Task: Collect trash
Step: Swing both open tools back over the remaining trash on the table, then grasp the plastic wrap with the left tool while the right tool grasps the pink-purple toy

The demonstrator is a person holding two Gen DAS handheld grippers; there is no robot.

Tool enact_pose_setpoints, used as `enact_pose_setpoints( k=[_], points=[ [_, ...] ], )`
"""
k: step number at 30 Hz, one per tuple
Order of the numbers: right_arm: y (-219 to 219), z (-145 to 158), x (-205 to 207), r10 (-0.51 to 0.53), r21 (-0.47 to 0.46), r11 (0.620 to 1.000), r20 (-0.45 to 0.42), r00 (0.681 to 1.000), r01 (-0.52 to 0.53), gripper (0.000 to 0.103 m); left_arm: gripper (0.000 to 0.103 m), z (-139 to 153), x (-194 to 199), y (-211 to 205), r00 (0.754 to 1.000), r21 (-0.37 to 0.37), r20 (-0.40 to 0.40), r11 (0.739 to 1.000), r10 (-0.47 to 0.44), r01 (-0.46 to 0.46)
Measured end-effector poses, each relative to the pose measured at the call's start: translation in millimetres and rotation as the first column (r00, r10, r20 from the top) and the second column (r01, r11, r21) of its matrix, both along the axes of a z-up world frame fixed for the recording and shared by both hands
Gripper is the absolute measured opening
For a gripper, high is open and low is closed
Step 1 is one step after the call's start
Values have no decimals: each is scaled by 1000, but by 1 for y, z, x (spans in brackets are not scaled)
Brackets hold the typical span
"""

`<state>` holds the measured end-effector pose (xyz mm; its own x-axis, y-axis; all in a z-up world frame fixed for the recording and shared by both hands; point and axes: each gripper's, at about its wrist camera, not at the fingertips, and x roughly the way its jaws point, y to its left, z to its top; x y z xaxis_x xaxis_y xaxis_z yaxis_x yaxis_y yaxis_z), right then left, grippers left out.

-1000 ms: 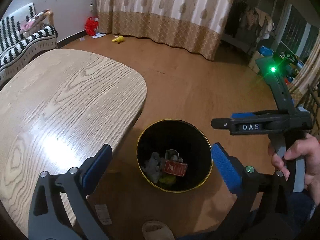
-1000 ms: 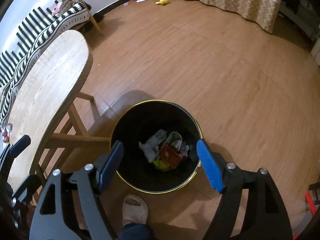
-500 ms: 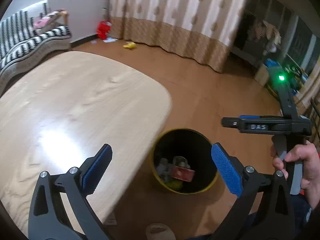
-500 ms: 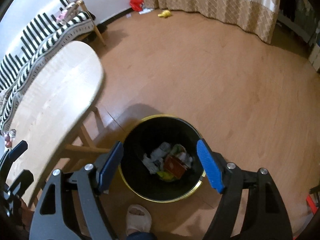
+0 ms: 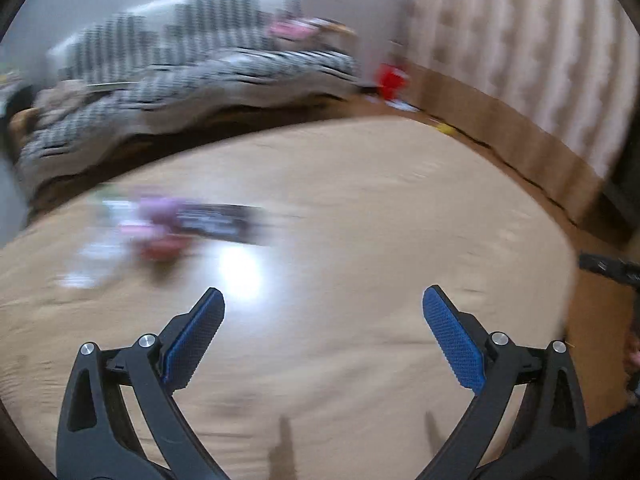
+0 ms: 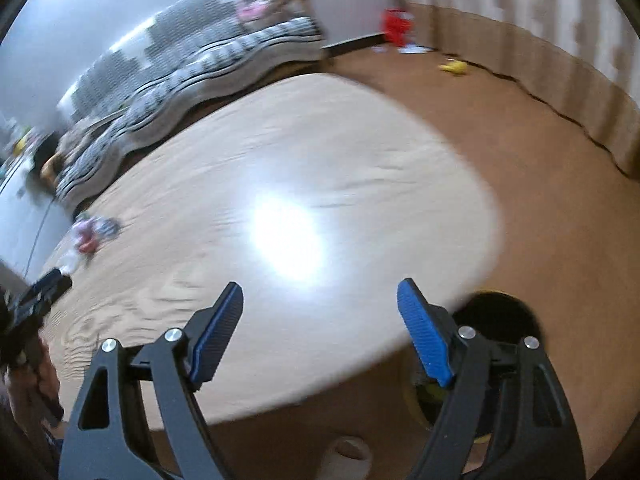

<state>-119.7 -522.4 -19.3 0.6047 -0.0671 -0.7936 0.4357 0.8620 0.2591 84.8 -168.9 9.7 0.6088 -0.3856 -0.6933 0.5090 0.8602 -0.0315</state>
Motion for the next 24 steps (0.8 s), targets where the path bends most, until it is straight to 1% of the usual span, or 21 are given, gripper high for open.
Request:
enact_pose_setpoints(
  k=[3, 5, 6, 8, 9, 10, 12, 13, 16, 19, 21, 23, 24],
  points=[
    [55, 3, 49, 105, 12, 994, 8, 994, -105, 77, 97, 5, 27, 54, 991, 71, 72, 990, 116, -121],
    [96, 5, 82, 181, 12, 983, 13, 983, -182, 77, 97, 4, 44, 79, 984, 87, 87, 983, 157, -164],
    [114, 7, 97, 212, 9, 977, 16, 977, -212, 77, 97, 1, 58, 94, 981, 92, 73, 979, 177, -183],
    [154, 7, 126, 276, 2, 961, 16, 961, -276, 77, 97, -8, 77, 113, 984, 81, 35, 980, 177, -180],
    [174, 5, 140, 307, 1, 952, 14, 952, -307, 77, 97, -11, 89, 117, 984, 85, 22, 981, 175, -177],
    [185, 5, 145, 323, 0, 947, 11, 946, -323, 77, 97, -20, 103, 121, 984, 106, 4, 979, 177, -176],
    [217, -1, 164, 373, 4, 928, -2, 928, -373, 77, 97, -36, 123, 129, 985, 115, -32, 979, 171, -166],
    [231, -4, 172, 393, 2, 920, -10, 920, -393, 77, 97, -41, 126, 131, 984, 113, -46, 979, 174, -168],
    [252, -9, 192, 422, 23, 906, -16, 906, -422, 77, 97, -53, 146, 132, 981, 76, -96, 984, 166, -159],
    [266, -14, 205, 432, 29, 902, -18, 902, -432, 77, 97, -61, 156, 124, 987, 79, -96, 990, 128, -121],
    [274, -18, 216, 429, 40, 903, -18, 903, -428, 77, 97, -64, 163, 120, 989, 90, -82, 989, 125, -117],
    [278, -23, 225, 425, 51, 904, -17, 905, -424, 77, 96, -67, 170, 117, 988, 87, -97, 990, 121, -113],
    [279, -24, 228, 425, 52, 904, -15, 905, -424, 77, 84, -68, 171, 116, 990, 86, -102, 992, 102, -93]
  ],
)
